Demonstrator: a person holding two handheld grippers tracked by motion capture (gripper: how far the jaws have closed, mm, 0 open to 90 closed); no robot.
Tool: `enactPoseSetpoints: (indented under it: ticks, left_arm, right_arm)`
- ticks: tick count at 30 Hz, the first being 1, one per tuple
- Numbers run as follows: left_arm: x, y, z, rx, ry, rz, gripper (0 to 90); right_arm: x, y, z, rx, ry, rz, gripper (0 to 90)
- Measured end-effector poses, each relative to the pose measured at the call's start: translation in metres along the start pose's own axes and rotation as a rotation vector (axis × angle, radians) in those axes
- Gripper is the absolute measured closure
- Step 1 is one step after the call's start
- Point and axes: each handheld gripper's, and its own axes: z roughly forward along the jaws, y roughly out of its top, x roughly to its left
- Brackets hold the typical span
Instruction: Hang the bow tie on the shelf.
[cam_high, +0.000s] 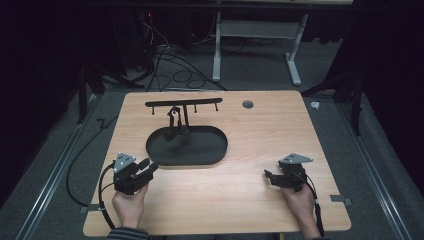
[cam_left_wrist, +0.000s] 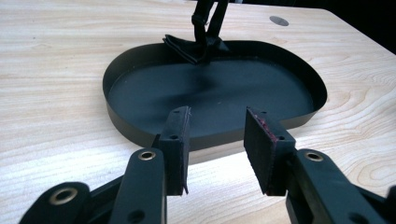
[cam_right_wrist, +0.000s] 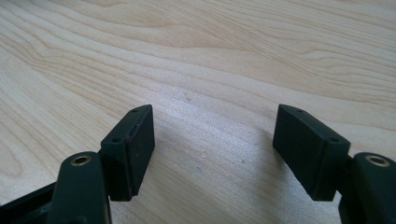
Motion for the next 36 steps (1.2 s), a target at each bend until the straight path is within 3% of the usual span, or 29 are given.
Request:
enactPoseSetpoints:
  ticks: [36]
  left_arm:
    - [0.002,-0.035,0.014,0.077,0.015,-0.049,57.2]
  right_arm:
    - [0.000,0.000,0.000,0.000,-0.001,0.000,31.0]
